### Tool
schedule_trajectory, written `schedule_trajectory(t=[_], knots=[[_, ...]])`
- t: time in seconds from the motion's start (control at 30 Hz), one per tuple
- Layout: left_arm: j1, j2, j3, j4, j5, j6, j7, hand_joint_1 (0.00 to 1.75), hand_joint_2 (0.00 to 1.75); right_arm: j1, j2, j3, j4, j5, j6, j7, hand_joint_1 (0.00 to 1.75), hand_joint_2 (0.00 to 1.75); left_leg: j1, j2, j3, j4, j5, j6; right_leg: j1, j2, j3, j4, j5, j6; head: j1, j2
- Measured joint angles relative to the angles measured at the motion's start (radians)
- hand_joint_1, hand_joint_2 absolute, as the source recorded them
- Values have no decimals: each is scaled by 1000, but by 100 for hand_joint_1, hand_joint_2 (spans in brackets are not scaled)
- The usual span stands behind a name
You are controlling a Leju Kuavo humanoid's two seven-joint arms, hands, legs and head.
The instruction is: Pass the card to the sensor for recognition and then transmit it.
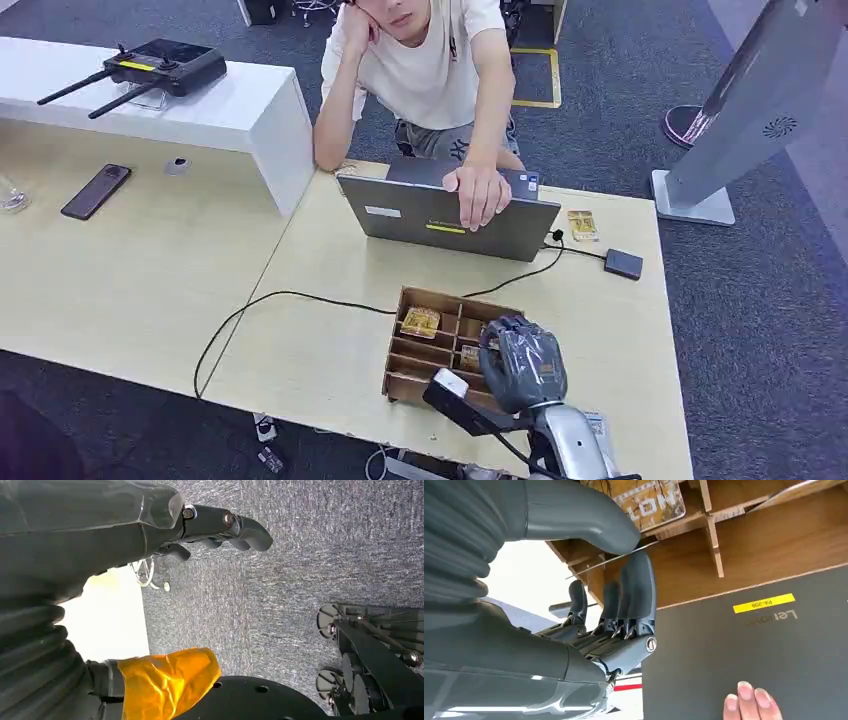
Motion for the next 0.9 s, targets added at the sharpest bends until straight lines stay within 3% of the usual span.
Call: schedule_trajectory(t=[0.2, 0.4, 0.43, 0.57, 0.7, 0.8, 0.83, 0.9], knots=[[0, 0, 0, 0, 2, 0, 0, 0, 175, 1, 0, 0, 8, 0, 7, 0, 108, 175, 0, 0, 0, 0, 0, 0, 0, 0, 0, 0, 0, 0, 0, 0], [0, 0, 0, 0, 3, 0, 0, 0, 175, 0, 0, 0, 9, 2, 14, 0, 101, 175, 0, 0, 0, 0, 0, 0, 0, 0, 0, 0, 0, 0, 0, 0], [0, 0, 0, 0, 3, 0, 0, 0, 175, 0, 0, 0, 9, 2, 16, 0, 93, 175, 0, 0, 0, 0, 0, 0, 0, 0, 0, 0, 0, 0, 0, 0], [0, 0, 0, 0, 6, 0, 0, 0, 175, 0, 0, 0, 9, 3, 18, 0, 103, 175, 0, 0, 0, 0, 0, 0, 0, 0, 0, 0, 0, 0, 0, 0], [0, 0, 0, 0, 7, 0, 0, 0, 175, 0, 0, 0, 9, 3, 18, 0, 98, 175, 0, 0, 0, 0, 0, 0, 0, 0, 0, 0, 0, 0, 0, 0], [0, 0, 0, 0, 8, 0, 0, 0, 175, 0, 0, 0, 9, 3, 19, 1, 108, 175, 0, 0, 0, 0, 0, 0, 0, 0, 1, 0, 0, 0, 0, 0], [0, 0, 0, 0, 8, 0, 0, 0, 175, 0, 0, 0, 9, 3, 19, 3, 133, 175, 0, 0, 1, 0, 0, 0, 0, 0, 1, 0, 0, 0, 0, 0], [0, 0, 0, 0, 9, 0, 0, 0, 175, 0, 0, 0, 9, 4, 19, 4, 143, 175, 0, 0, 0, 0, 0, 0, 0, 0, 1, 0, 0, 0, 0, 0]])
